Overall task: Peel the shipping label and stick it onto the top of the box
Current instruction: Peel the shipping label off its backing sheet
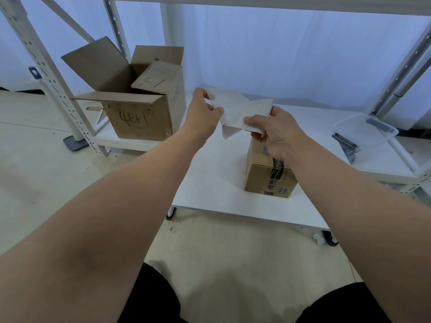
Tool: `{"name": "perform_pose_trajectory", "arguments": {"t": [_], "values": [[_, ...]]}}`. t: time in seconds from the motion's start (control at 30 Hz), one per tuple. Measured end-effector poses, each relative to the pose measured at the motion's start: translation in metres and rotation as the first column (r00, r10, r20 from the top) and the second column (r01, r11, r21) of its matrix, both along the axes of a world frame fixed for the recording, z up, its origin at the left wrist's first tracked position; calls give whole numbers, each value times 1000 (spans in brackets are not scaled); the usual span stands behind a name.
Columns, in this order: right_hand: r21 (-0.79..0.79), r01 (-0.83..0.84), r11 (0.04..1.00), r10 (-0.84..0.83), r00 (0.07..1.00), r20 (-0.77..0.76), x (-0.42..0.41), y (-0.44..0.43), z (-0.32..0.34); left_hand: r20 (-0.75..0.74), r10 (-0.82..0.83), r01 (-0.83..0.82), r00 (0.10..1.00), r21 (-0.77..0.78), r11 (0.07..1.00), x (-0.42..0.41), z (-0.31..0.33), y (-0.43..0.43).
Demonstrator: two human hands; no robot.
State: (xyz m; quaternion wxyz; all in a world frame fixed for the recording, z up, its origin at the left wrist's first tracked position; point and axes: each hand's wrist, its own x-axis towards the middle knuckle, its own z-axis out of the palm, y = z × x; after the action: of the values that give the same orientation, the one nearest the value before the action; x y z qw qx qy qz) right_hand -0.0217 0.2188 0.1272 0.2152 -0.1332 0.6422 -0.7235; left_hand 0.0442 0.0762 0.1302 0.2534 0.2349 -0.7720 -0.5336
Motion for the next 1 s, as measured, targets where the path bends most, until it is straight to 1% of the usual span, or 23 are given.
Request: {"name": "perform_pose_trajectory", "arguments": {"t": [0.43,0.53,0.57,0.6,0.63,0.67,0.7,0.73,0.77,0.8,0.83,0.93,1.0], "values": [[22,-66,998,66,998,11,-1,1,-2,52,65,-64,997,-18,998,0,-5,-5],[11,-70,998,70,998,4,-3,4,-1,54,62,-63,997,31,998,0,-6,-7],[31,-69,997,70,997,-31,-5,6,-1,62,39,-42,997,56,998,1,-5,-9],[86,-72,994,80,992,-99,-6,10,0,62,8,-13,998,74,997,1,-6,-11],[169,-77,983,109,976,-187,-6,15,1,63,-22,18,998,60,998,2,-8,-14],[256,-82,963,153,951,-269,-6,20,2,85,-40,42,996,-19,999,2,-10,-16],[330,-86,940,199,924,-326,-5,24,2,129,-48,68,990,-153,986,3,-10,-17],[381,-91,920,238,903,-357,-5,28,1,189,-53,110,981,-301,947,5,-10,-17],[414,-98,905,267,888,-374,-4,30,1,242,-61,164,968,-435,885,6,-9,-15],[436,-102,894,288,878,-384,-4,31,0,282,-74,220,956,-529,820,7,-7,-13],[454,-108,884,306,868,-391,-4,32,-1,314,-91,265,945,-575,774,8,-4,-12],[494,-120,861,352,842,-409,-6,32,-1,365,-137,342,921,-590,731,9,-4,-9],[529,-119,840,385,818,-428,-6,32,0,363,-128,344,923,-631,695,9,-5,-7]]}}
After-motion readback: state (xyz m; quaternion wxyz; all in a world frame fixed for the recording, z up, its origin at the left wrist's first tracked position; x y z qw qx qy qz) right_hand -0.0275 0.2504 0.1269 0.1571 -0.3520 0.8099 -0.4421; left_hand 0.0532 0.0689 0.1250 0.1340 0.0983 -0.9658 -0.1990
